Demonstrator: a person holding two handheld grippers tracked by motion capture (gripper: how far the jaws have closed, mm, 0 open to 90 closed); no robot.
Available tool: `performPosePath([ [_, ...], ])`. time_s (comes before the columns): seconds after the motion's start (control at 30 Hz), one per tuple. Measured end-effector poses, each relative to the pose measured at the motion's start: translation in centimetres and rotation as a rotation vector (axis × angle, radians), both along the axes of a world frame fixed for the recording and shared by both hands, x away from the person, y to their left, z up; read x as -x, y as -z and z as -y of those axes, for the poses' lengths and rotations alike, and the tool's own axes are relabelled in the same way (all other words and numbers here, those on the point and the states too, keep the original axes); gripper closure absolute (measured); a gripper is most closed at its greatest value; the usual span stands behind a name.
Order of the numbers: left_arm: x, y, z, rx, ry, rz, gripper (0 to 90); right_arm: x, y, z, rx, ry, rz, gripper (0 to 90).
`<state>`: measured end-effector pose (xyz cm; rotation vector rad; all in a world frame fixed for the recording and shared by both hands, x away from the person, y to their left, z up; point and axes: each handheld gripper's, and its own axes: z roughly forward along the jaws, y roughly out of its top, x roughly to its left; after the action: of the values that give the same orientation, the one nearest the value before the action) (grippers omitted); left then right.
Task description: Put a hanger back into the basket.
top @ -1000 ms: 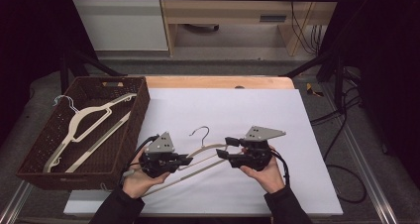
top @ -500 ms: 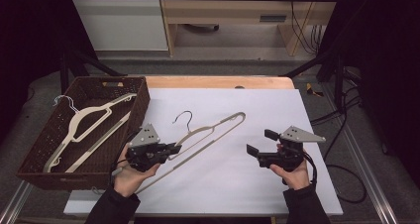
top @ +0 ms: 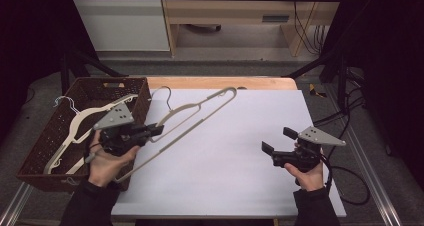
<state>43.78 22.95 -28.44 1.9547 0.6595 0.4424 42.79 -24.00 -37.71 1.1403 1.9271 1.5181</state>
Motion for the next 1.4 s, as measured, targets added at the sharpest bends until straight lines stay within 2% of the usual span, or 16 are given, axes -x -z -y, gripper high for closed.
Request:
performPosePath([
  [0.33,-2.0,-2.1,-5.8,0.019,-0.067,0.011,87.1,0.2,-0.2,0.6,0.006,0.026,0.01,2.5],
  [0.53,-3.3,-2.6,-9.3,-0.012,-0.142,0.017,87.1,0.1,-0.1,0.8,0.013,0.038,0.005,2.1],
  [0.73,-4.5,-1.7,-12.5,0.0,-0.175,-0.017,87.0,0.0,0.0,0.7,0.016,0.036,0.0,1.8],
  [0.8,-4.7,-1.4,-13.3,-0.004,-0.186,-0.014,87.1,0.0,0.0,0.7,0.018,0.041,0.001,1.6],
  [1.07,-5.0,-0.3,-16.1,0.007,-0.222,-0.03,87.1,0.0,-0.1,1.0,0.015,0.046,0.005,1.5],
  [1.4,-5.1,1.4,-19.5,-0.002,-0.27,-0.041,87.0,-0.1,0.1,0.8,0.022,0.047,-0.008,1.5],
])
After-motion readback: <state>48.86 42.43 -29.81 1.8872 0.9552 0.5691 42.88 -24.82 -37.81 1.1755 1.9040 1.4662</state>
